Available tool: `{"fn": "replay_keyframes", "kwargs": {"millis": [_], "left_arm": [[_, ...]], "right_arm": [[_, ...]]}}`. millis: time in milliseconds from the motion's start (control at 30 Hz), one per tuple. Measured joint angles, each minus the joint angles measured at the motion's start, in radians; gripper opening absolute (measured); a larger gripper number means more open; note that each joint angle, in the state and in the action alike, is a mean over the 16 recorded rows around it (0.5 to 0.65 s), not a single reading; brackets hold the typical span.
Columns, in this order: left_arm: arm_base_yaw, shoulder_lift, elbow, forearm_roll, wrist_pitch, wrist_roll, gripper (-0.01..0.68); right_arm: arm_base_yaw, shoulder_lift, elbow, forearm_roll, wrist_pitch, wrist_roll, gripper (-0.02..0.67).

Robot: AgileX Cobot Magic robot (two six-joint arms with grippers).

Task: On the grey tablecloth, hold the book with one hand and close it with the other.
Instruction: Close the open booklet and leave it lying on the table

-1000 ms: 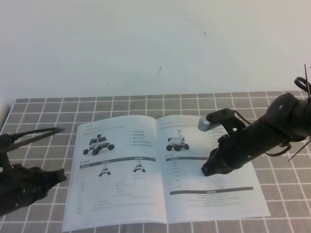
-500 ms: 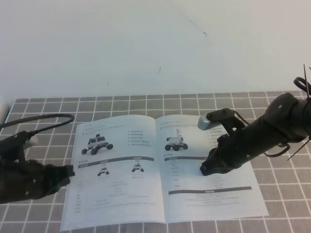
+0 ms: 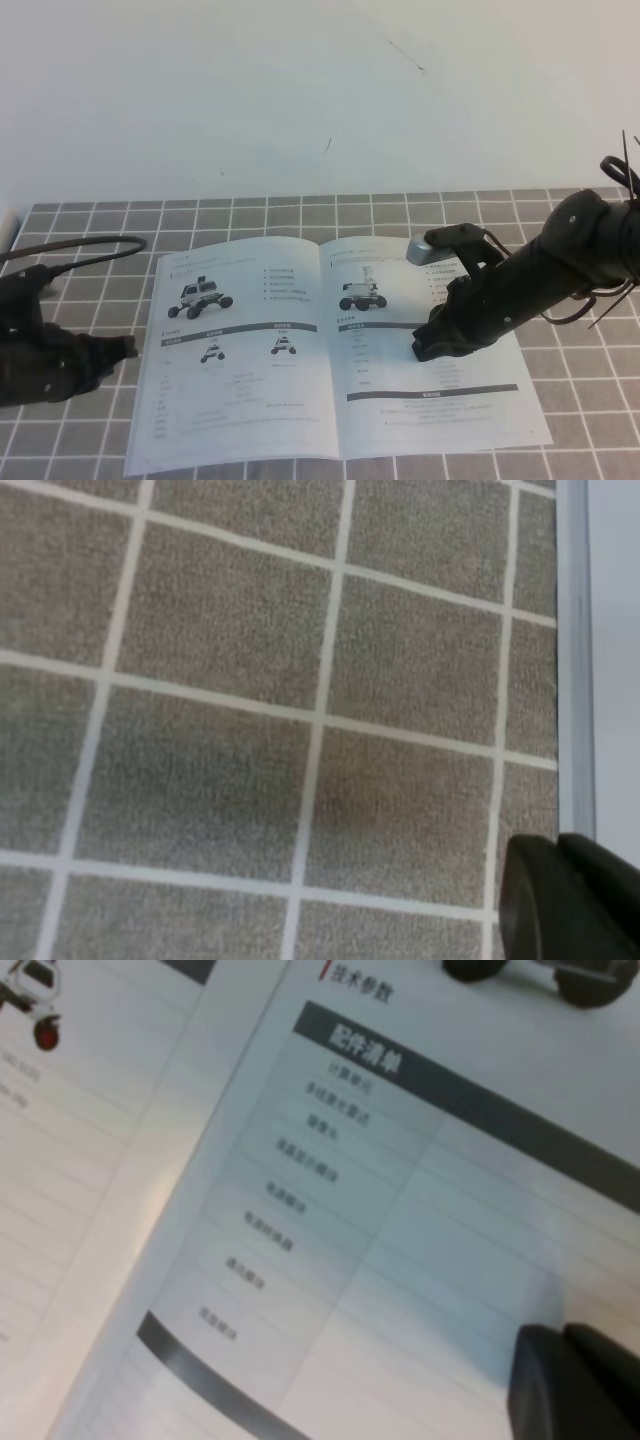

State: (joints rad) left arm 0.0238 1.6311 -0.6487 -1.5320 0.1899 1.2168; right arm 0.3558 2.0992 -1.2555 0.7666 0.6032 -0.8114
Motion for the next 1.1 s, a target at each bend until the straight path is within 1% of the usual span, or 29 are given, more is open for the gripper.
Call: {"fn": "replay_keyframes", "kwargs": {"millis": [267,700,1100], "left_arm": [[-0.013,0.044,-0.019,0.006,0.005,0.002,-0.003],[-0.082,0.072,-0.027,0.025,-0.049,0.014,-0.003],[-0.101,0.082,-0.032,0.021,-0.011,0.021,-0.003]], "right_arm": [[0.0,0.002,-0.001,-0.001,0.003,0.003,-0.003],[-0.001,0.018,-0.006,-0.001,0.024,0.004,-0.003],[-0.003,0.023,-0.01,-0.001,0.033,0.004,-0.003]]}}
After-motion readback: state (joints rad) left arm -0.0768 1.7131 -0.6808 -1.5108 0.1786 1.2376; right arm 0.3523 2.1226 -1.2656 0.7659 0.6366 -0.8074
